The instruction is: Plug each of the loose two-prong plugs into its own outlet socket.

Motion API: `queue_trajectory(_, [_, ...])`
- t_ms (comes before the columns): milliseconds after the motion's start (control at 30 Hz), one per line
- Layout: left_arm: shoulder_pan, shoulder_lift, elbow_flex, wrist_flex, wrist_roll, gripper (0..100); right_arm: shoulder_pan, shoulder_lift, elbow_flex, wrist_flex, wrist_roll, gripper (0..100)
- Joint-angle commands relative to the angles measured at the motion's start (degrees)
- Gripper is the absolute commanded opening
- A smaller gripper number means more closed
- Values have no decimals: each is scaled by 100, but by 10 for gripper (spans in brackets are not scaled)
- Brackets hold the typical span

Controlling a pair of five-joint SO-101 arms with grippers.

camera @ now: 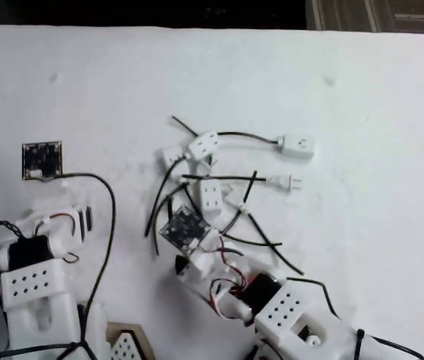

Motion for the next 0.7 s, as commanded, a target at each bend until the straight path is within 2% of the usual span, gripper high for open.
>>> queue_trajectory(0, [-40, -110, 0, -53, -35, 185, -13, 48, 0, 251, 369, 17])
queue_trajectory(100, [-40, -110, 0, -53, -35, 185, 171, 48, -26, 409, 651, 17])
queue_trajectory(267, [-40, -110, 0, -53, -35, 185, 875, 22, -35, 347, 1081, 17])
queue_trajectory(433, [-40, -110, 0, -53, -35, 185, 1719, 40, -44, -338, 1521, 17])
queue_trajectory(667, [-40, -145, 97, -79, -35, 185, 1692, 40, 149, -391, 1609, 17])
